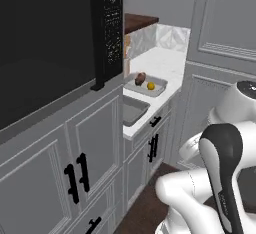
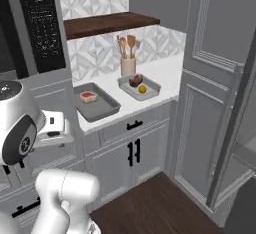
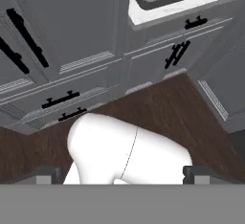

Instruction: Place one lemon and one steak in each tupperware on the nearby counter, to pack two identical lunches.

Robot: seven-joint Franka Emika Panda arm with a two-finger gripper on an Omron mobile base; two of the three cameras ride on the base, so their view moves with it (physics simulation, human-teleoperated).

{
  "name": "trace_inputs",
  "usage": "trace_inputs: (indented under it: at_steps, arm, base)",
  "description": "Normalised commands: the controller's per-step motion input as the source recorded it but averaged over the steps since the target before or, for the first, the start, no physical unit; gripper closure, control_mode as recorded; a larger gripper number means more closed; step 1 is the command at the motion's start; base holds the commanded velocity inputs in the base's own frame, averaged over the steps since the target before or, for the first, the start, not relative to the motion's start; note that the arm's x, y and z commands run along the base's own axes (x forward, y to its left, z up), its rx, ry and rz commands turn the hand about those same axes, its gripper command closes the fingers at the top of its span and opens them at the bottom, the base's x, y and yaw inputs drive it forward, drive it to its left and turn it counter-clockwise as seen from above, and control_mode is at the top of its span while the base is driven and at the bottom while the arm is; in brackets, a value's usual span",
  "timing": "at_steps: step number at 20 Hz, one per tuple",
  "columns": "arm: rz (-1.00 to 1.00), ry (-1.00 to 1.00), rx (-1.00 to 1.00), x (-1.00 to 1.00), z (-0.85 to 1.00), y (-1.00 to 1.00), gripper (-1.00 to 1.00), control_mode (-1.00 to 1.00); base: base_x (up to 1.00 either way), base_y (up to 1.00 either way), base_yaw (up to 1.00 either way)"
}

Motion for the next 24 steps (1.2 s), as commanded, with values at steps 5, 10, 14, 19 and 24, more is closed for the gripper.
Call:
trace_inputs:
  at_steps: [5, 10, 14, 19, 24]
  arm:
    - [0.00, 0.00, 0.00, 0.00, 0.00, 0.00, -1.00, 1.00]
    - [0.00, 0.00, 0.00, 0.00, 0.00, 0.00, -1.00, 1.00]
    - [0.00, 0.00, 0.00, 0.00, 0.00, 0.00, -1.00, 1.00]
    - [0.00, 0.00, 0.00, 0.00, 0.00, 0.00, -1.00, 1.00]
    - [0.00, 0.00, 0.00, 0.00, 0.00, 0.00, -1.00, 1.00]
  base:
    - [-0.58, -0.01, -0.71]
    - [-0.21, -0.42, -0.65]
    - [-0.01, -0.89, -0.59]
    - [0.03, -0.87, -0.62]
    - [0.62, -0.79, -0.44]
